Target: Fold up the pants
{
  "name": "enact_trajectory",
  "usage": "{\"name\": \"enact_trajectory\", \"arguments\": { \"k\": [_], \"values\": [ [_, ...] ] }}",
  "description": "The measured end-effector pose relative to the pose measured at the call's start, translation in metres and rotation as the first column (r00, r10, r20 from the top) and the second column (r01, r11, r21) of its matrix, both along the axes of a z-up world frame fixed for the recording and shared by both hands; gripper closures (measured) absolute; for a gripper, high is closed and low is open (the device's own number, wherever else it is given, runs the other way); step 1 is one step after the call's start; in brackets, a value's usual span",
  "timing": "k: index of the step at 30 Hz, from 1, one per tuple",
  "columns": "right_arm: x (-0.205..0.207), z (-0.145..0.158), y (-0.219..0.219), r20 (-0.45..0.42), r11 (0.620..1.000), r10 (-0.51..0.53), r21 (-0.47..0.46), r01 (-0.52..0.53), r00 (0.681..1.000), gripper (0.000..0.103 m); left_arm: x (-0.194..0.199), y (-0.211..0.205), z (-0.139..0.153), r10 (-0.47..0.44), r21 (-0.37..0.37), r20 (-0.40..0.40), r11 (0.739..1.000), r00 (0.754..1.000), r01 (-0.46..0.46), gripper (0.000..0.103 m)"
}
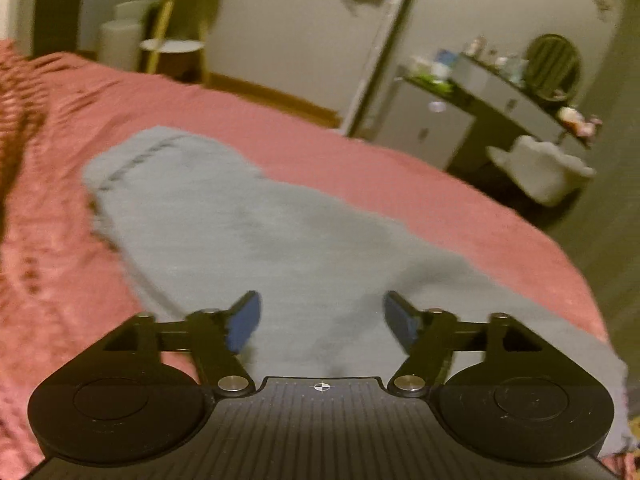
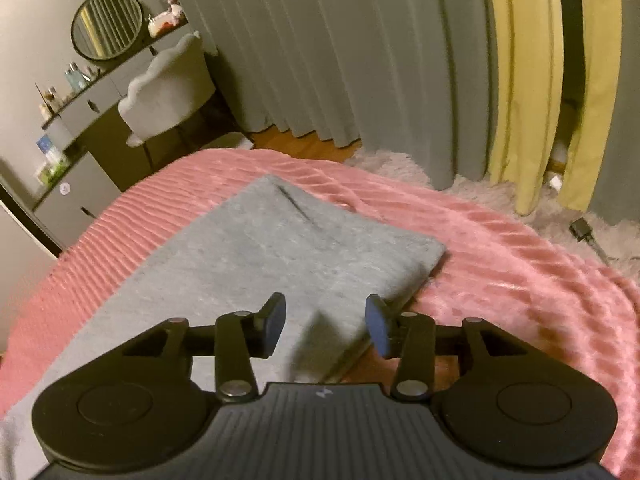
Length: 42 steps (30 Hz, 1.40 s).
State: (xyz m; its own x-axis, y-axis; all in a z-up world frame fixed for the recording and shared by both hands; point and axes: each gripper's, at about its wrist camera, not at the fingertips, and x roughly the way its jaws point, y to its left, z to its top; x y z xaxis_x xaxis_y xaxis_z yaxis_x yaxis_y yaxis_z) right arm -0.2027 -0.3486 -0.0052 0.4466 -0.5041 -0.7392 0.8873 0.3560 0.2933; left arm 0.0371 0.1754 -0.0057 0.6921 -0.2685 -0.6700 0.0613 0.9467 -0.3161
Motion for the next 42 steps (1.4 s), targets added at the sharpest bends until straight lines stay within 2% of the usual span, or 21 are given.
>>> {"name": "enact_trajectory", "arguments": {
  "k": [3,6,9,11,13,15,18,20,22,23,24,25,27,30,31,33,36,38,40,42],
  "values": [
    [0.003,-0.007,0.001,0.026,0.999,0.02,0.048,-0.021,0.999,0.059,-0.005,-0.038,-0.005,-0.02,0.007,0.003,1.0,1.0,0.02,0.009],
    [0.005,-0.018,0.001,0.005,0.996,0.015,0.092,-0.015,1.0,0.059,-0.016,-0.07,-0.025,-0.058,-0.003,-0.024,0.998,0.998,0.058,0.008],
    [0.006,-0.025,0.007,-0.018,0.993,0.021,0.114,-0.019,1.0,0.059,-0.027,-0.089,-0.051,-0.142,0.033,-0.058,0.989,0.988,0.144,0.008],
    [0.012,-0.025,0.014,-0.037,0.994,0.072,0.086,-0.069,0.997,0.059,-0.026,-0.102,-0.064,-0.197,0.085,-0.105,0.975,0.975,0.206,0.008],
    [0.02,-0.02,0.021,-0.055,0.993,0.112,0.047,-0.11,0.992,0.059,-0.022,-0.109,-0.066,-0.208,0.132,-0.11,0.966,0.972,0.221,0.008],
    [0.027,-0.012,0.028,-0.032,0.989,0.145,0.018,-0.144,0.989,0.059,-0.018,-0.107,-0.067,-0.191,0.138,-0.097,0.969,0.977,0.203,0.008],
    [0.038,-0.007,0.033,0.025,0.974,0.225,0.018,-0.226,0.974,0.059,-0.018,-0.105,-0.072,-0.169,0.116,-0.121,0.976,0.978,0.183,0.008],
    [0.049,-0.016,0.032,-0.011,0.961,0.273,0.05,-0.272,0.962,0.059,-0.016,-0.104,-0.073,-0.156,0.113,-0.126,0.979,0.98,0.17,0.008],
    [0.058,-0.035,0.027,-0.112,0.959,0.276,0.106,-0.265,0.955,0.059,-0.019,-0.103,-0.071,-0.15,0.121,-0.124,0.979,0.981,0.165,0.008],
    [0.059,-0.043,0.026,-0.165,0.962,0.266,0.115,-0.249,0.95,0.059,-0.02,-0.103,-0.07,-0.15,0.124,-0.119,0.979,0.981,0.165,0.008],
    [0.058,-0.045,0.028,-0.173,0.963,0.266,0.099,-0.252,0.948,0.058,-0.021,-0.102,-0.068,-0.152,0.124,-0.116,0.978,0.982,0.166,0.008],
    [0.057,-0.045,0.03,-0.167,0.961,0.276,0.078,-0.266,0.947,0.055,-0.023,-0.101,-0.067,-0.15,0.126,-0.114,0.978,0.982,0.164,0.008],
    [0.059,-0.046,0.035,-0.167,0.952,0.305,0.066,-0.298,0.938,0.038,-0.022,-0.1,-0.067,-0.146,0.127,-0.12,0.979,0.982,0.161,0.008],
    [0.066,-0.043,0.039,-0.216,0.952,0.306,0.045,-0.303,0.927,0.034,-0.02,-0.099,-0.067,-0.141,0.131,-0.123,0.979,0.982,0.156,0.008],
    [0.067,-0.042,0.04,-0.244,0.957,0.285,0.022,-0.289,0.927,0.034,-0.02,-0.098,-0.066,-0.136,0.131,-0.121,0.98,0.983,0.152,0.008],
    [0.068,-0.041,0.043,-0.318,0.971,0.219,-0.024,-0.239,0.922,0.023,-0.021,-0.094,-0.064,-0.122,0.13,-0.111,0.982,0.986,0.136,0.008],
    [0.07,-0.04,0.047,-0.41,0.98,0.136,-0.075,-0.183,0.902,0.022,-0.017,-0.088,-0.059,-0.124,0.134,-0.111,0.981,0.986,0.139,0.008],
    [0.072,-0.034,0.055,-0.379,0.977,0.14,-0.098,-0.19,0.915,0.021,-0.012,-0.081,-0.05,-0.127,0.163,-0.068,0.977,0.99,0.136,0.008],
    [0.076,-0.03,0.067,-0.33,0.966,0.174,-0.124,-0.225,0.928,0.015,-0.004,-0.074,-0.036,-0.138,0.213,0.016,0.968,0.99,0.131,0.008],
    [0.085,-0.033,0.078,-0.313,0.949,0.215,-0.155,-0.274,0.925,0.01,0.012,-0.067,-0.024,-0.167,0.255,0.079,0.956,0.983,0.143,0.008]
  ]
}}
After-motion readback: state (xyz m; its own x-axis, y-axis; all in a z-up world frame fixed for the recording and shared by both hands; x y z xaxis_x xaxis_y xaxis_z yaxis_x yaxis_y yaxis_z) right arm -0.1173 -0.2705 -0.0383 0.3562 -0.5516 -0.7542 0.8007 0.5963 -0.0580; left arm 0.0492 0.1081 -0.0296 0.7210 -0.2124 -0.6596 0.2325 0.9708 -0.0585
